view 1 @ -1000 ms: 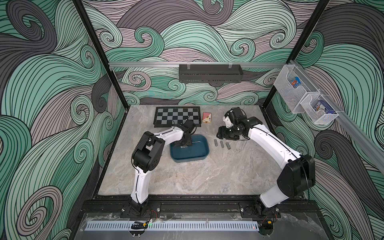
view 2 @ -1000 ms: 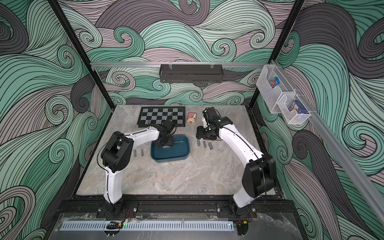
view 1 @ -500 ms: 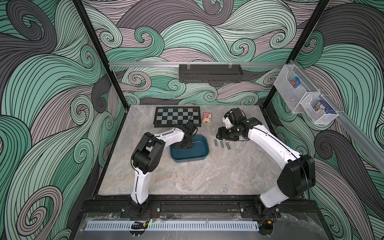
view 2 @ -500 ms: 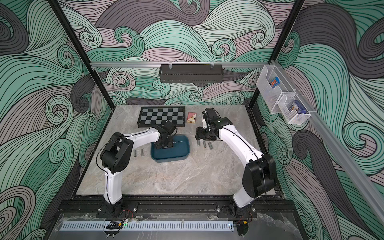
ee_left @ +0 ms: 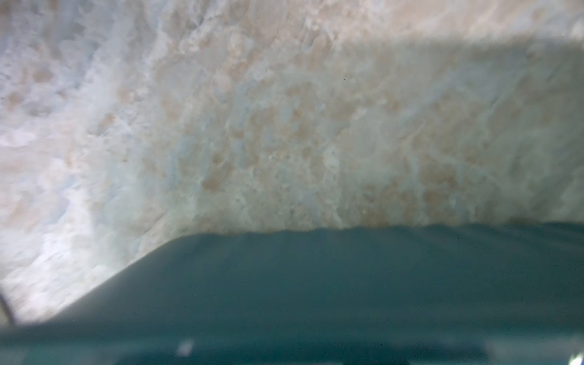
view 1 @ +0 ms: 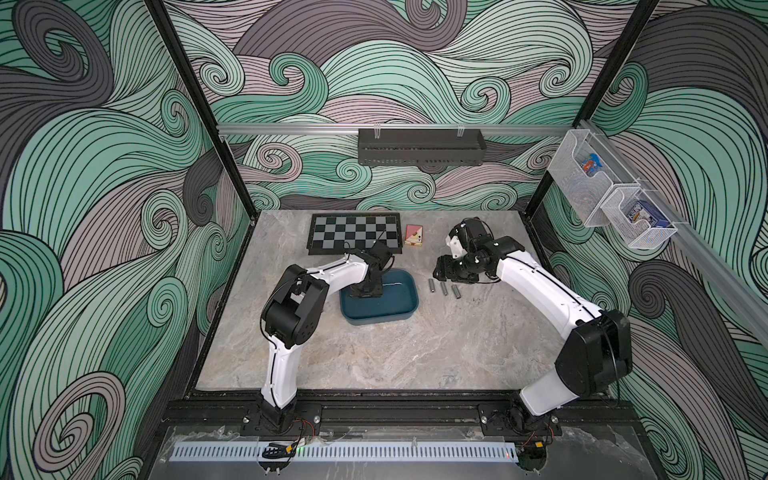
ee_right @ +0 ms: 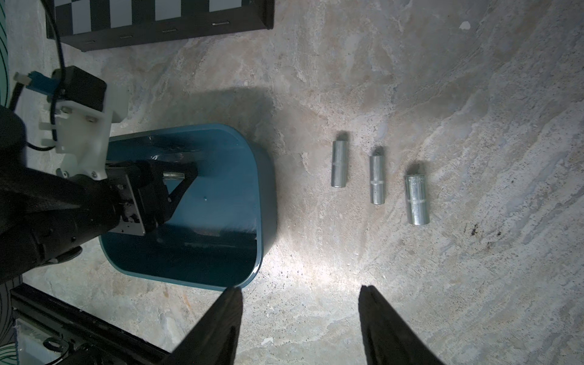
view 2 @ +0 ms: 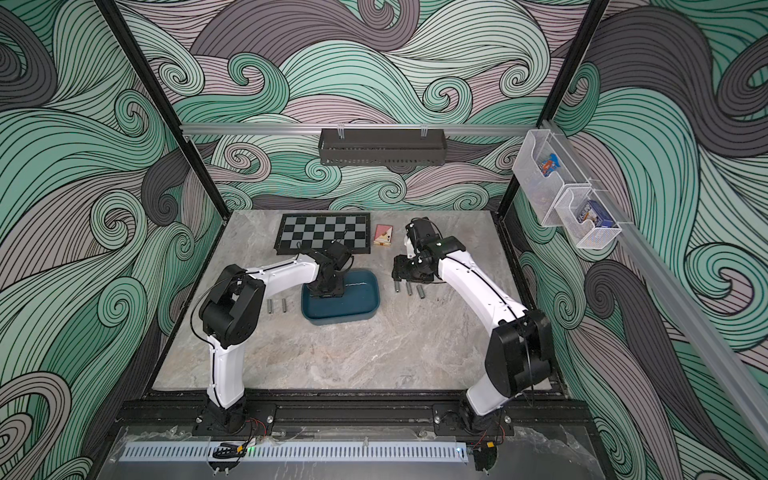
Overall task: Take out the socket from the storage box
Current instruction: Pick up the socket head from the storage box, then place the socket head at the center of the board.
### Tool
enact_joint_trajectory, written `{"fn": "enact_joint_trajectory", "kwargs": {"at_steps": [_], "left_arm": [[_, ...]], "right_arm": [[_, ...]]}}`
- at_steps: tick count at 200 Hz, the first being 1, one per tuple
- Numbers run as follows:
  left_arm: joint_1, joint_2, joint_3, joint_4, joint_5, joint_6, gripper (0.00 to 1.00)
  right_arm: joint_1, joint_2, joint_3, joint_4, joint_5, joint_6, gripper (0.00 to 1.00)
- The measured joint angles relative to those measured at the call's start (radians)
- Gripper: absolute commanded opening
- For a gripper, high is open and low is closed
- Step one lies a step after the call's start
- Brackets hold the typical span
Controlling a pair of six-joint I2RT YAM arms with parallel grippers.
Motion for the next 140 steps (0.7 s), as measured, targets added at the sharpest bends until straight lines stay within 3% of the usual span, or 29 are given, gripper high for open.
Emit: {"fn": "enact_joint_trajectory", "kwargs": {"at_steps": [81,110,140], "left_arm": [[0.034,-0.271,0.140,-0.090,-0.093,-0.002,0.34],[0.185,-0.328,0.126,-0.095,-0.098,-0.036,0.35],[0.402,-0.374,-0.003,-0.093,-0.092,-0.091,0.36]], "right_arm": [[-0.001,-0.040,-0.051,0.025,-0.027,0.003,0.63],[-0.001,-0.075,-0.077,0.035,-0.045,0.008,0.62],[-0.001,-0.131,-0.116,0.052,-0.061,0.016,0.63]]}}
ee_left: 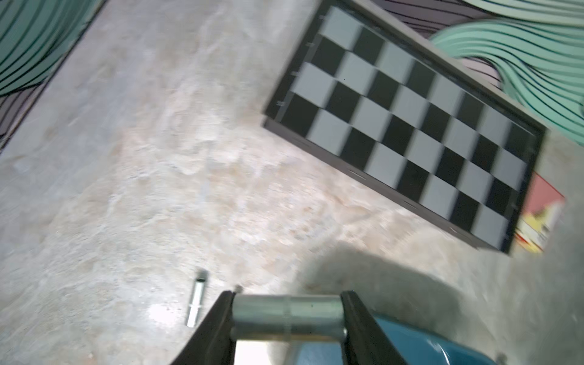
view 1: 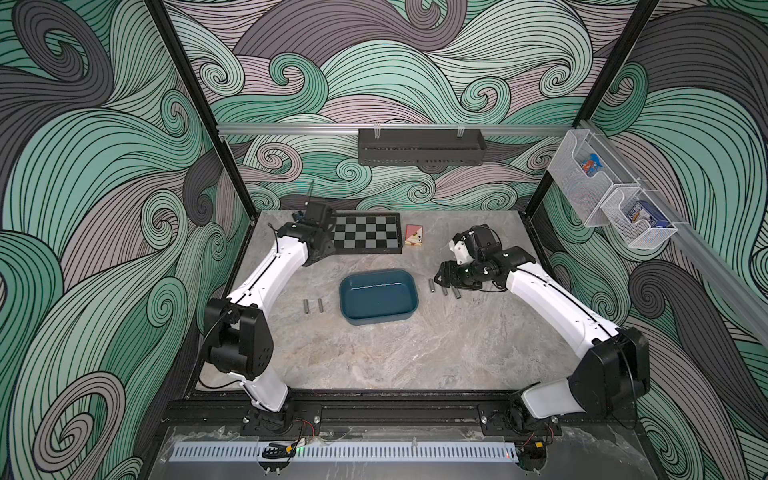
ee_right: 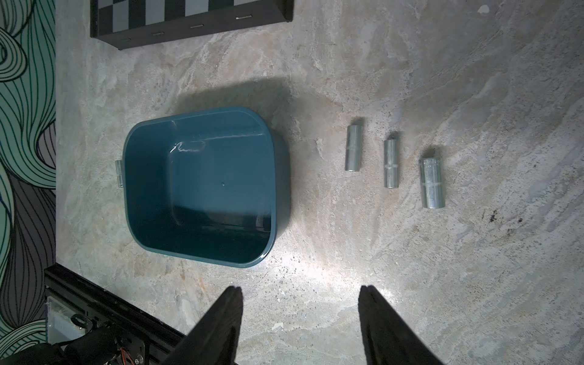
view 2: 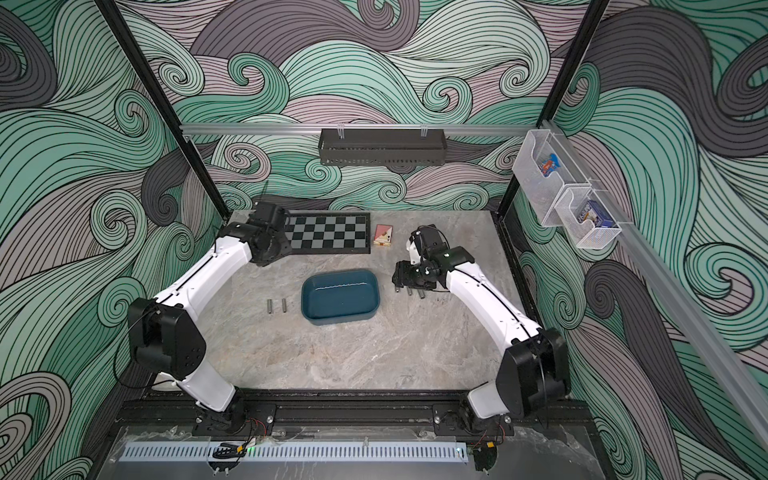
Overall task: Take out the socket from the storage box
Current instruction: Place the socket head at the center of the board.
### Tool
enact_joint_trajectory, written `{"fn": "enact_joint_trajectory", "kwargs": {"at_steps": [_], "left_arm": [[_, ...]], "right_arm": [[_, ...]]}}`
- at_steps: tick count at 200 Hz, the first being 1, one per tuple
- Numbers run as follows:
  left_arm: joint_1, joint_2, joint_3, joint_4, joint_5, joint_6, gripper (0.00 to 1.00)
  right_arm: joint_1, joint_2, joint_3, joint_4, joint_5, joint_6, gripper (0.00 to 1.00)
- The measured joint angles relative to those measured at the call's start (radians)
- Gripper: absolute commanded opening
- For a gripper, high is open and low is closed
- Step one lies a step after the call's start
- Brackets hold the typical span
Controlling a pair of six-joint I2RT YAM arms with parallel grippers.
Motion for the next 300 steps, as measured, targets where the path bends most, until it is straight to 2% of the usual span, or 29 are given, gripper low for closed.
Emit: {"fn": "enact_joint_trajectory", "kwargs": {"at_steps": [33,64,112,166,224,253,300], "left_arm": [[0.190,-0.021,-0.162,-0.005,0.061,-0.098,0.36],[0.275,-0.019,-0.213,-0.048,0.129,-0.205,0.37],[0.279,-0.020,-0.306,-0.066,0.183,-0.377,0.39],[0.279,-0.002,-0.367,-0.054,0.202,-0.486,0.41],[0.279,0.087,-0.415,0.020,0.243,-0.527,0.45],[0.279,0.090,-0.422,0.042,0.253,-0.537,0.46],[0.279,0.085,-0.430,0.052,0.254,-0.537,0.61]], "right_arm": [[0.000,-0.042,-0.029,0.014,-0.026,0.013,0.62],[0.002,-0.064,-0.046,0.029,-0.046,0.022,0.62],[0.016,-0.073,-0.056,0.043,-0.069,0.037,0.62],[0.025,-0.100,-0.073,0.051,-0.071,0.037,0.62],[0.025,-0.102,-0.085,0.058,-0.071,0.037,0.62],[0.025,-0.110,-0.087,0.058,-0.070,0.037,0.62],[0.025,-0.114,-0.100,0.065,-0.070,0.037,0.63]]}}
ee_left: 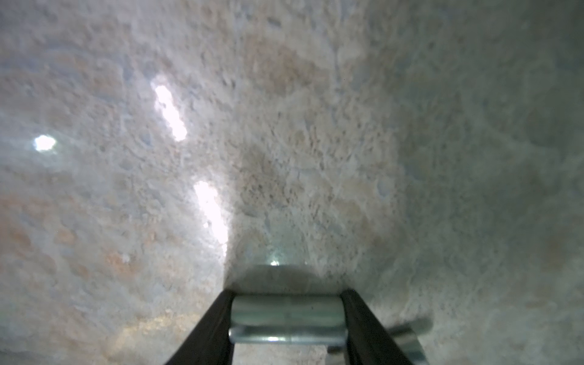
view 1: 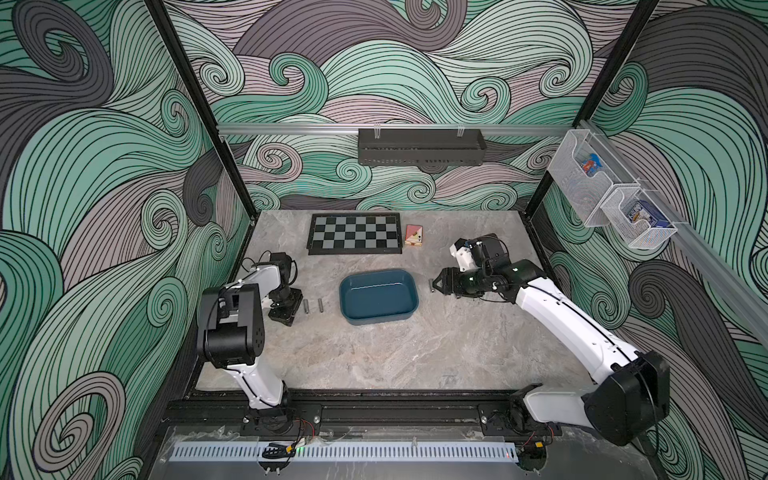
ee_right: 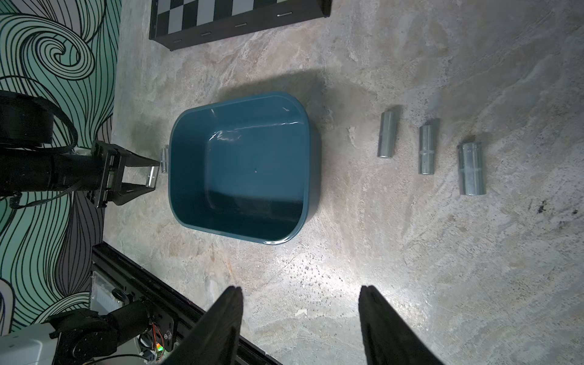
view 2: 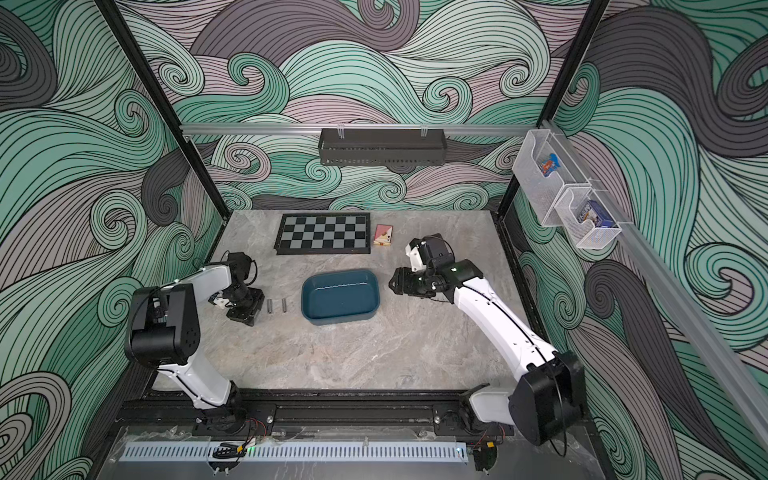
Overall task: Take out the socket from the storage box
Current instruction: Place the socket head at the center of the board.
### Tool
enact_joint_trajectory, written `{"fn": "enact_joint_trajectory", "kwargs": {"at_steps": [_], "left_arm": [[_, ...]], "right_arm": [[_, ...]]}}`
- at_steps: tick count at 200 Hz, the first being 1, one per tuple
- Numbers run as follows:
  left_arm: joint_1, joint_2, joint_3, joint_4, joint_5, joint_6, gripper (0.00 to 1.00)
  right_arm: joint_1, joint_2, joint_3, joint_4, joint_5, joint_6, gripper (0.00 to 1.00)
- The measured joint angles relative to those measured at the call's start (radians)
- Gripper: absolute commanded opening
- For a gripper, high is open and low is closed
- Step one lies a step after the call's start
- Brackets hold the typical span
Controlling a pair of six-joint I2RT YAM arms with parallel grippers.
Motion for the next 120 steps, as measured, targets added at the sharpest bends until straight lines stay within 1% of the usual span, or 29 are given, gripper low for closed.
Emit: {"fn": "enact_joint_trajectory", "kwargs": {"at_steps": [16,25,73,75,79,84,120], "left_arm": [[0.000,-0.003,-0.002,-0.006,-0.001,0.003,0.67],[0.000,-0.005,-0.002,-0.010,-0.001,0.005,0.72],[0.000,-0.005,-0.002,0.002,-0.001,0.027,0.77],[0.000,-0.005,-0.002,0.003,0.000,0.028,0.79],[0.000,-0.005,-0.002,0.006,0.000,0.030,0.86],[0.000,-0.005,-0.002,0.008,0.000,0.039,0.89],[0.000,-0.014,-0.001,0.030,0.007,0.055,0.91]], "right_arm": [[0.000,0.000,0.000,0.000,0.000,0.000,0.63],[0.000,0.000,0.000,0.000,0.000,0.000,0.63],[0.000,0.001,0.000,0.000,0.000,0.000,0.63],[0.000,0.001,0.000,0.000,0.000,0.000,0.63],[0.000,0.001,0.000,0.000,0.000,0.000,0.63],[0.000,0.001,0.000,0.000,0.000,0.000,0.63],[0.000,0.001,0.000,0.000,0.000,0.000,0.63]]}}
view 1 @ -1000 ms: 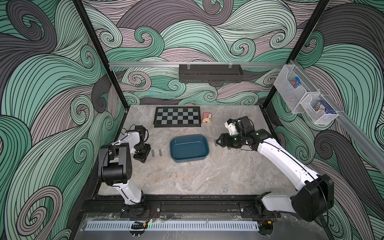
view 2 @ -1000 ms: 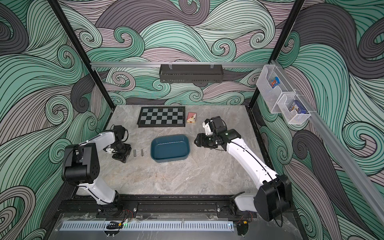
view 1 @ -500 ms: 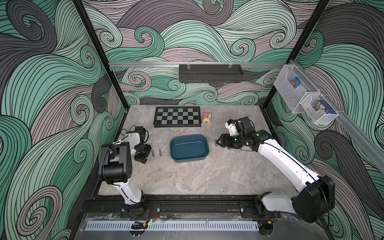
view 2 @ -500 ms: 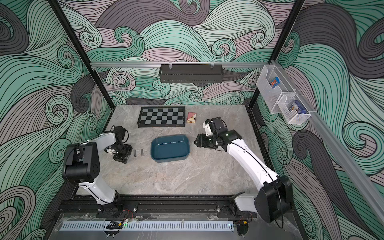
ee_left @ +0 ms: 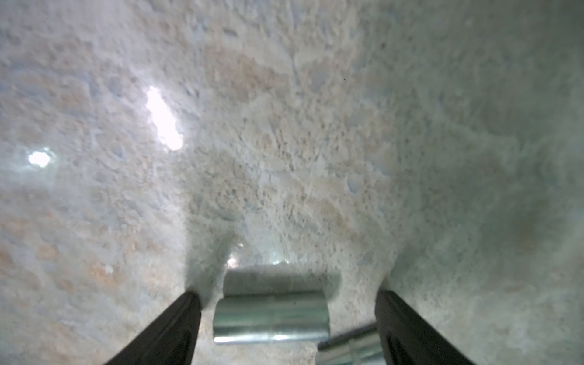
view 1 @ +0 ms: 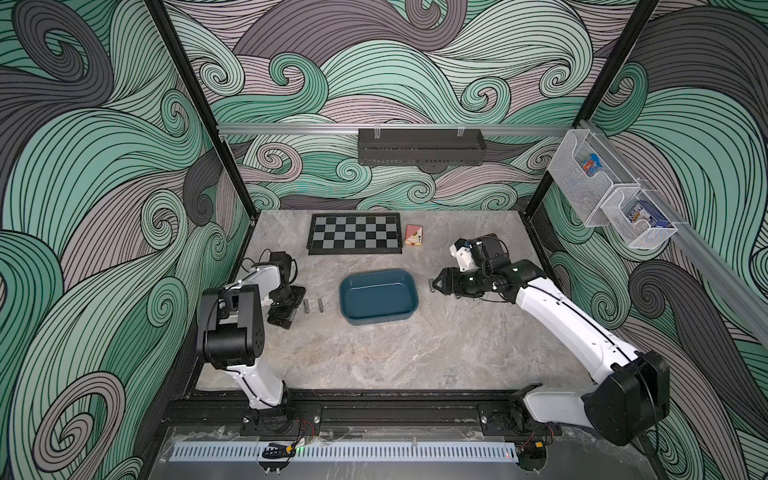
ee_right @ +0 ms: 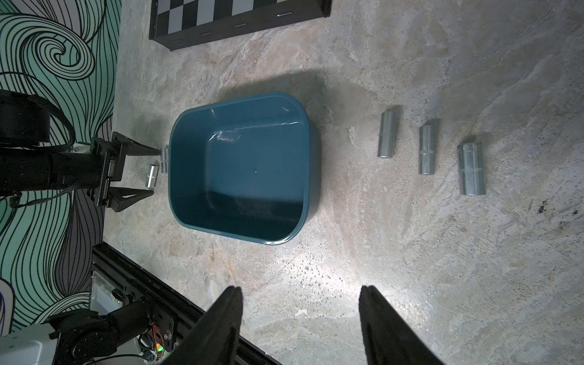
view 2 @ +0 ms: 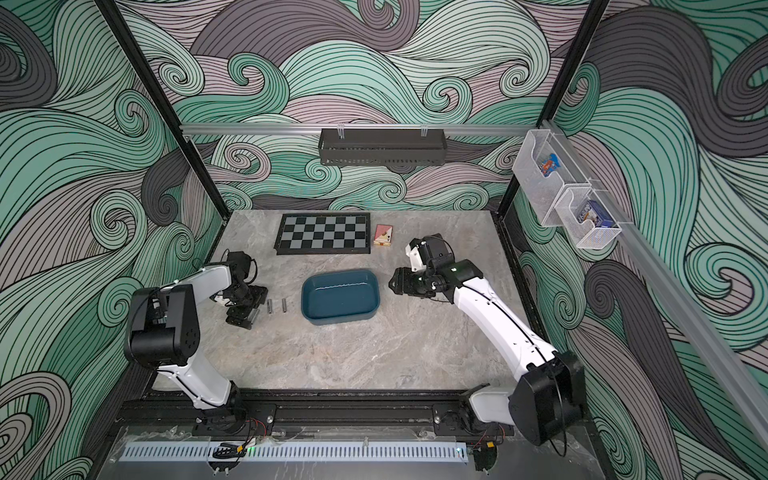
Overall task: Take out the socket from the storage box
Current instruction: Place the socket head at the center of the board, then reset both arms
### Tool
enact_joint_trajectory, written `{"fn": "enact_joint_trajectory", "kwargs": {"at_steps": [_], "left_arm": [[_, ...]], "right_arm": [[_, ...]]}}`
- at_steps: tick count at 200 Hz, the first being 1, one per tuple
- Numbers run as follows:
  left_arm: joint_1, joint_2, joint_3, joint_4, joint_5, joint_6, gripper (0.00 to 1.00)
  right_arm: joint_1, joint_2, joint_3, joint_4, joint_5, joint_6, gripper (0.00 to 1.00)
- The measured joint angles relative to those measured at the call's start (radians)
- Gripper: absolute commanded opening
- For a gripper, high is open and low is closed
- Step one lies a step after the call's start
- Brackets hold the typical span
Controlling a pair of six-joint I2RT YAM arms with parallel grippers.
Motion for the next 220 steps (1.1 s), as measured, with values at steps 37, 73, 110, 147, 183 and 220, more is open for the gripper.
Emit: {"fn": "enact_joint_trajectory", "kwargs": {"at_steps": [37,73,110,147,183,220], "left_arm": [[0.000,-0.103,0.020,-0.023,-0.025,0.039,0.99],[-0.002,-0.316,0.125,0.000,-0.093,0.175,0.98],[-0.091,-0.676,-0.153,0.433,-0.213,0.496,0.99],[-0.176,-0.729,-0.572,0.894,-0.274,0.818,0.98],[-0.182,-0.591,-0.623,1.096,-0.275,0.986,0.99],[-0.180,-0.360,-0.722,1.461,-0.254,1.114,0.99]], "right_arm": [[0.000,0.000,0.000,0.000,0.005,0.000,0.65],[0.000,0.002,0.000,0.000,0.040,-0.011,0.77],[0.002,-0.091,-0.122,0.172,0.242,-0.058,0.99],[-0.002,-0.240,-0.509,0.616,0.512,-0.217,0.99],[-0.065,-0.197,-0.778,0.992,0.643,-0.399,0.99],[-0.174,-0.035,-0.851,1.329,0.651,-0.444,0.99]]}}
